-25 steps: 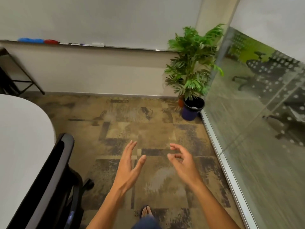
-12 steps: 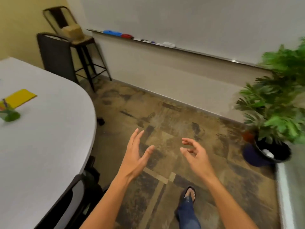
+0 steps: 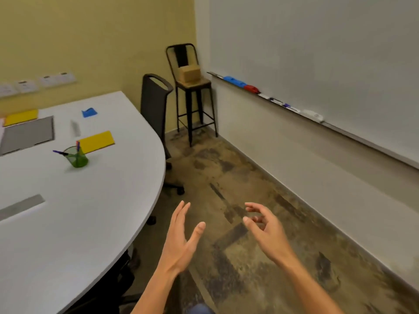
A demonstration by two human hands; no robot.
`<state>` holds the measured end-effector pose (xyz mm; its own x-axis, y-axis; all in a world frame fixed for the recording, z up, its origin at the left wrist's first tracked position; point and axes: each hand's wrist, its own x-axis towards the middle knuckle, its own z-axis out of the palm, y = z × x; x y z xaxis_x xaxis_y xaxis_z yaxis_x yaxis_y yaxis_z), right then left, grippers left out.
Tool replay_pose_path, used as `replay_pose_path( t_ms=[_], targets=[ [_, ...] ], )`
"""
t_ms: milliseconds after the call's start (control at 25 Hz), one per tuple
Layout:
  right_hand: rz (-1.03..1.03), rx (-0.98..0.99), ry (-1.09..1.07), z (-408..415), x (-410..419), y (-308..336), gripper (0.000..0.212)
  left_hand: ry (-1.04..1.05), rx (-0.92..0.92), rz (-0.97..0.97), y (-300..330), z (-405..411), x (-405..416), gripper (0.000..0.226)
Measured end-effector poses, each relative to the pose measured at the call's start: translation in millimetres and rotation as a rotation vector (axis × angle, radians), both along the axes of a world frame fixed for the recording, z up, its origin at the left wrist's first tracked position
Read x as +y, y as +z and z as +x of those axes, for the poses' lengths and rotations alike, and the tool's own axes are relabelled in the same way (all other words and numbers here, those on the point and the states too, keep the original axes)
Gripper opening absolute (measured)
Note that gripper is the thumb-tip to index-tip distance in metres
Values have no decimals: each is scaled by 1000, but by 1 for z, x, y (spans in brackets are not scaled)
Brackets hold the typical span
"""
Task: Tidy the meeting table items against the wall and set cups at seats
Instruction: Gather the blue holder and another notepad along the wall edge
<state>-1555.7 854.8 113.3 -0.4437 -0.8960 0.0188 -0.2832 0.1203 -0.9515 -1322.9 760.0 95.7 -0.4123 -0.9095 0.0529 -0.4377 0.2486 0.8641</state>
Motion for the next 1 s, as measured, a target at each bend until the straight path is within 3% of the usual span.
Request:
replay_pose_path(
  t_ms=[200,400,680,1000],
  targets=[
    [-21,-6,184,-37,-132,-11,35,221,35,-5,3,-34,-96,72],
    [-38,25,282,-57,-284,-15,35,388,58,7,-6,-63,-216,91],
    [-44,45,365,-82,-485,7,35,500,56,-27,22,-89,-396,69],
    [-47,4,566,-124,-688,-1,31,715,69,-37,16,-136,-547,69]
  ],
)
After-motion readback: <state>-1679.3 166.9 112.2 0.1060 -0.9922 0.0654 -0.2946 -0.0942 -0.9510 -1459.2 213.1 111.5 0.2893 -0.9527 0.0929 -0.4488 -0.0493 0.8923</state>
